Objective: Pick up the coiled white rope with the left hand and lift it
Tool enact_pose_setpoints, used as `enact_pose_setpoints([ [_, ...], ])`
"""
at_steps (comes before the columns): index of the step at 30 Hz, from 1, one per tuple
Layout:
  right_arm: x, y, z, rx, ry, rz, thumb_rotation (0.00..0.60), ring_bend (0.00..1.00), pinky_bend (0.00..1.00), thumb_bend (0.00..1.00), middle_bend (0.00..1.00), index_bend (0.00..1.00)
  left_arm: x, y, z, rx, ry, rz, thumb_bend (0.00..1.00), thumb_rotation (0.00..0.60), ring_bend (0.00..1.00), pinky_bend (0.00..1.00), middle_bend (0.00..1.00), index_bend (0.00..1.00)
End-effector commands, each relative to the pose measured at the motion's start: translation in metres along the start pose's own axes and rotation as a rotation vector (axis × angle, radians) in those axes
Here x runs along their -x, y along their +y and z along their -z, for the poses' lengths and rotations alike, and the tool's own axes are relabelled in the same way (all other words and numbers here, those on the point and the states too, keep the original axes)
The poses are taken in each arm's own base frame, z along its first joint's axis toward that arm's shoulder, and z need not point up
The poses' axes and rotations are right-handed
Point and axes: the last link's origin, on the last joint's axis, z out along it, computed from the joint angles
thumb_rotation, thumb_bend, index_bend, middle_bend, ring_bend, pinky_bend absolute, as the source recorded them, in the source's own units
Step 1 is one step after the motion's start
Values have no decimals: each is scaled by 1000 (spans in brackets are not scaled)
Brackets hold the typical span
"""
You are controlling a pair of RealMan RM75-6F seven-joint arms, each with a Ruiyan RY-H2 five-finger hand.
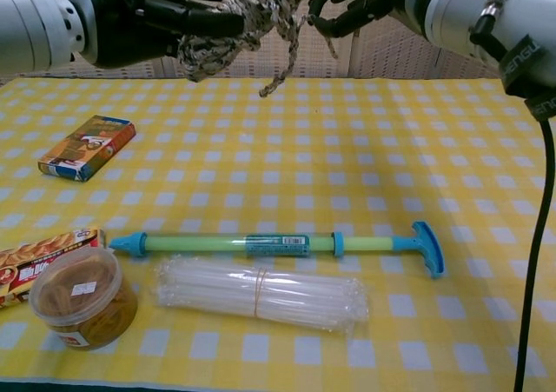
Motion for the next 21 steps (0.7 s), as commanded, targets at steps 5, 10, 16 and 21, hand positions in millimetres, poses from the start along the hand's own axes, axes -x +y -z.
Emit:
enact_pose_setpoints([
  [5, 0, -20, -1, -42, -5, -59, 600, 83, 0, 611, 209, 635, 16, -13, -5, 24, -25, -192, 565, 600, 639, 677, 684, 702],
  [10, 5, -28, 0, -59, -14, -72, 600, 83, 0, 611, 209, 635, 27, -20, -10, 27, -27, -316, 565, 600, 639, 676, 684, 702],
  [16, 7, -34, 8, -85, -20, -94, 600, 84, 0, 611, 208, 635, 34, -31, -19, -7, 22, -459, 565, 600, 639, 670, 684, 702],
  [21, 5, -39, 13, -105, -22, -106, 600, 83, 0, 611, 209, 635, 37, -42, -28, -91, 63, -546, 565, 600, 631, 655, 683, 702],
])
